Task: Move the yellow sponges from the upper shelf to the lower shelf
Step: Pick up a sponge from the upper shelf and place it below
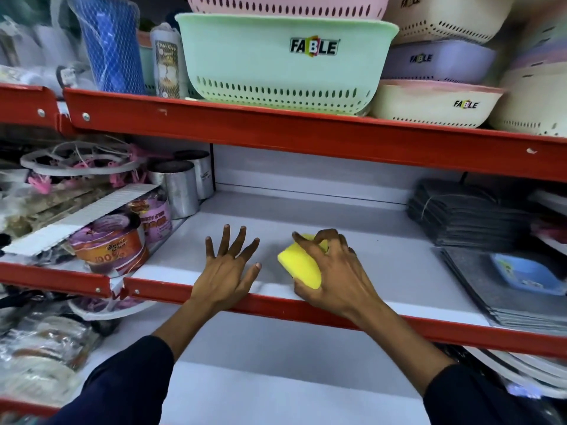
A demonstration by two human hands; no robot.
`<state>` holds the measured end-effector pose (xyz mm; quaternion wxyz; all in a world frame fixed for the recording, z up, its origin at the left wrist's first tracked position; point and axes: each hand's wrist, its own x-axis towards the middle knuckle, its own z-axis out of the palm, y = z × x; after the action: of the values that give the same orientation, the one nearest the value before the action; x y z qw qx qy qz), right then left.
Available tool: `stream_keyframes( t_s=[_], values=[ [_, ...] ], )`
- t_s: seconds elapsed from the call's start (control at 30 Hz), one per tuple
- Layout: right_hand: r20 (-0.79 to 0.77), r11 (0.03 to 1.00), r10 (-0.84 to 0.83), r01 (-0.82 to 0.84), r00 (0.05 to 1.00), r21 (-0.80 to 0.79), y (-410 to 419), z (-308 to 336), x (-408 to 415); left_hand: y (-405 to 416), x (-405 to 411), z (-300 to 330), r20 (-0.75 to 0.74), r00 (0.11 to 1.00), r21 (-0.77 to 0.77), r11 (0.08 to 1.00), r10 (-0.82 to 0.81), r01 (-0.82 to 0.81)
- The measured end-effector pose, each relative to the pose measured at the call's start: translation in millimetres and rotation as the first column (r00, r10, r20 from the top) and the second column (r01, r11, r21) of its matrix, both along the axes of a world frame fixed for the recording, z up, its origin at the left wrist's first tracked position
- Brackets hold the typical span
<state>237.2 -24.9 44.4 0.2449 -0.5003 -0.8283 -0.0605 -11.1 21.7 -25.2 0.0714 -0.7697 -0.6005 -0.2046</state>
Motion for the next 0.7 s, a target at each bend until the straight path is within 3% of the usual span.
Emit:
stream_keyframes(
  t_s=[0.13, 0.47, 0.57, 0.7],
  values=[
    [-0.103, 0.998, 0.043, -0.038, 0.994, 0.053, -36.0, -14.3, -0.7, -0.3, -0.2, -1.7, 0.02, 1.0, -0.011, 1.0, 0.003, -0.003],
    [0.07, 0.983, 0.181, -0.18, 0.981, -0.016, -69.0, -121.0, -6.3, -1.0, 0.2, -3.2, 0.068, 0.998, -0.008, 1.0, 0.005, -0.004],
    [0.089, 0.975, 0.155, -0.138, 0.984, -0.176, -62.8, -167.5, -9.4, -1.1, -0.4, -4.4, 0.083, 0.997, -0.019, 1.0, 0.006, -0.004],
    [0.004, 0.907, -0.054, 0.051, 0.999, -0.417, -52.2, -227.6, -26.3, 0.3, -0.7, -4.8, 0.107, 0.994, -0.021, 1.0, 0.02, -0.018]
  ],
)
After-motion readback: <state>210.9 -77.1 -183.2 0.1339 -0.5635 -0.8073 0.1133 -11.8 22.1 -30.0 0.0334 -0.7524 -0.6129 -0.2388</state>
